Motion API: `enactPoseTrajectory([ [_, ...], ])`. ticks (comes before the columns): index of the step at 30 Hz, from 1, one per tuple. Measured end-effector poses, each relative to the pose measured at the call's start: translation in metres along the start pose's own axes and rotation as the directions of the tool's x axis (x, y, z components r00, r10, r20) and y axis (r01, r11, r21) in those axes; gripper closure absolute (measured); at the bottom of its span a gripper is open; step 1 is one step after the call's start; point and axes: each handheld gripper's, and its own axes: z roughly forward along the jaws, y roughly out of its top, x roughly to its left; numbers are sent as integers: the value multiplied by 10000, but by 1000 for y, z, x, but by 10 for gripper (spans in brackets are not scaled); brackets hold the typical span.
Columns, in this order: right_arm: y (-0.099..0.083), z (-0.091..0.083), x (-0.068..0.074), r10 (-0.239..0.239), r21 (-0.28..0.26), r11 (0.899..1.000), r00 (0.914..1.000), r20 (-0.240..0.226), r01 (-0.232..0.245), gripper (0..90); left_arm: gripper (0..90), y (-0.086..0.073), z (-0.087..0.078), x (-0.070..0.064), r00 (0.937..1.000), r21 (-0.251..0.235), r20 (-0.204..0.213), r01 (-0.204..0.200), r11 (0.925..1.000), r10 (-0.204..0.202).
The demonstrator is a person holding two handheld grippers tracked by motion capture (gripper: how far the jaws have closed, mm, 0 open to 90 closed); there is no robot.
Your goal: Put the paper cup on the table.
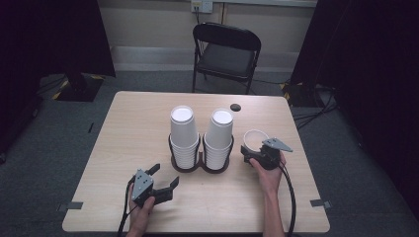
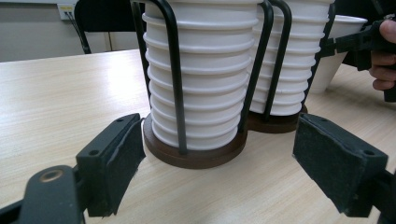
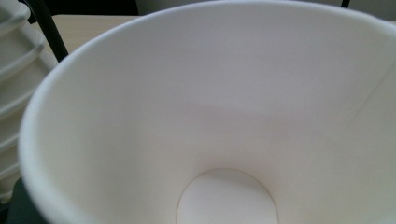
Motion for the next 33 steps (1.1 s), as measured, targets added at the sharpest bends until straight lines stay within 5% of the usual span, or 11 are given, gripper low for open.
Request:
enactPoseTrajectory([
  [13, -4, -5, 5, 42, 1118, 9937, 9992, 408, -88, 128, 161, 0, 0, 0, 10000, -23, -24, -30, 10000, 30],
  [33, -22, -43, 15, 550, 281, 9980, 9963, 662, -570, 139, 159, 0, 0, -1, 9999, -32, -158, -38, 10000, 38],
])
